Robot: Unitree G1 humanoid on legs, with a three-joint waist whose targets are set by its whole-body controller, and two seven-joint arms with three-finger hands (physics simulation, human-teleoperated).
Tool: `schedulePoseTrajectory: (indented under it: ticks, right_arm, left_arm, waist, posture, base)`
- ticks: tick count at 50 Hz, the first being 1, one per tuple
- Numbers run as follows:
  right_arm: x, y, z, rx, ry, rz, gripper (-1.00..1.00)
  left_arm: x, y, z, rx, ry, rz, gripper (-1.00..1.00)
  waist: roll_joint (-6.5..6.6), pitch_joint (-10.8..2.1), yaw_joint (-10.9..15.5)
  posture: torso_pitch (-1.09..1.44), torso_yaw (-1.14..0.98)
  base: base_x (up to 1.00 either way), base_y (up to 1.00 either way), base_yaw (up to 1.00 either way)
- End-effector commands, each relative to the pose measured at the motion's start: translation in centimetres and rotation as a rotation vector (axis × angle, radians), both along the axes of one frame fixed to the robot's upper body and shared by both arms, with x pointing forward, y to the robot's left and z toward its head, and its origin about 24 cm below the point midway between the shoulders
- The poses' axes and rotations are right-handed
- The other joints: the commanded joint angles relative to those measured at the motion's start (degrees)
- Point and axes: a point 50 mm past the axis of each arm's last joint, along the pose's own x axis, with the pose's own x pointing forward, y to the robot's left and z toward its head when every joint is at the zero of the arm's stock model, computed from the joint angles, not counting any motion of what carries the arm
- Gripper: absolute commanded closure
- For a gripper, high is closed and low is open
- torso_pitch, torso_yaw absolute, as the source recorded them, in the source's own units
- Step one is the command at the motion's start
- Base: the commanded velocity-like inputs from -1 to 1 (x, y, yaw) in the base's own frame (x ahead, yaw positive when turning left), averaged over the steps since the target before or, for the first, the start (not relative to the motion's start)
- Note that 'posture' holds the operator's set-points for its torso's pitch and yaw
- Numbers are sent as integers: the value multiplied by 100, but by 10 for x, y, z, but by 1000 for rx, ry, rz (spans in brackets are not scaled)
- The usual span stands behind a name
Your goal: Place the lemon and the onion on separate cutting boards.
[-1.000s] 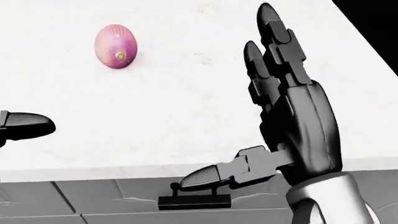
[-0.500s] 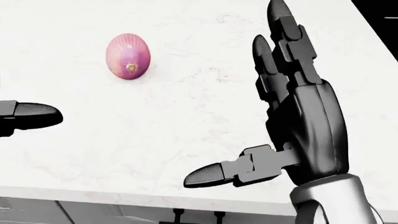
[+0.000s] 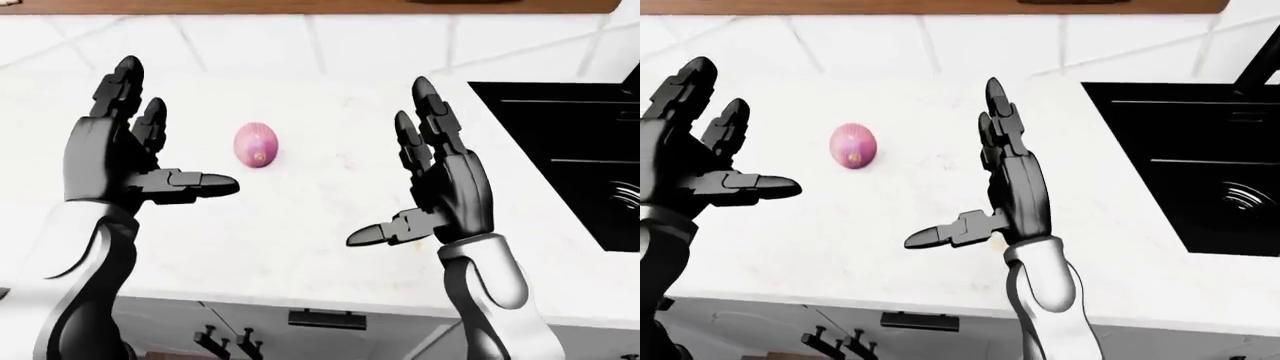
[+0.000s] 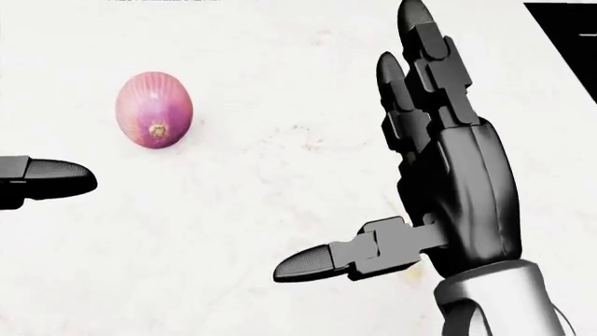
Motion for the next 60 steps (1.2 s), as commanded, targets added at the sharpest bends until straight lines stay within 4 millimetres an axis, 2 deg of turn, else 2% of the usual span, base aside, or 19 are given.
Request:
schedulePoseTrajectory:
  ticks: [1,11,18,22,36,45,52,60]
  right_arm:
    - [-8,-1,16,15,-108,-1,-100]
    - [-11,3,26,8,-121,3,-100]
    - [-11,5,27,8,-121,7,-100]
    - [-11,5,26,8,-121,6,-100]
    - [-11,5,24,11,-121,10,-100]
    - [-10,5,25,11,-119,8,-100]
    - [-9,4,24,9,-116,5,-100]
    - [-9,4,26,10,-119,9,-100]
  left_arm:
    - [-5,-2,17,27,-104,-3,-100]
    - [34,-22,27,92,-58,-52,-100]
    - [68,-30,24,164,-34,-43,-100]
    - [75,-32,27,194,-40,-29,-100]
    - [110,-38,14,258,1,2,-100]
    - [135,-39,-2,258,60,-6,-100]
    - [144,-44,-13,279,84,-26,-100]
    - [153,-47,-16,289,90,-33,-100]
  waist:
    - [58,-171,-17]
    - [0,-190,3]
    - [0,-181,5]
    - [-5,-201,-1]
    - [-26,-271,-4]
    - [-52,-319,31]
    - [-71,-348,49]
    - [-80,-361,53]
  posture:
    - [0,0]
    - [0,0]
    - [0,0]
    - [0,0]
    - [0,0]
    - [0,0]
    - [0,0]
    - [0,0]
  base:
    - [0,0,0]
    - [0,0,0]
    - [0,0,0]
    - [0,0,0]
    - [0,0,0]
    - [0,0,0]
    - [0,0,0]
    - [0,0,0]
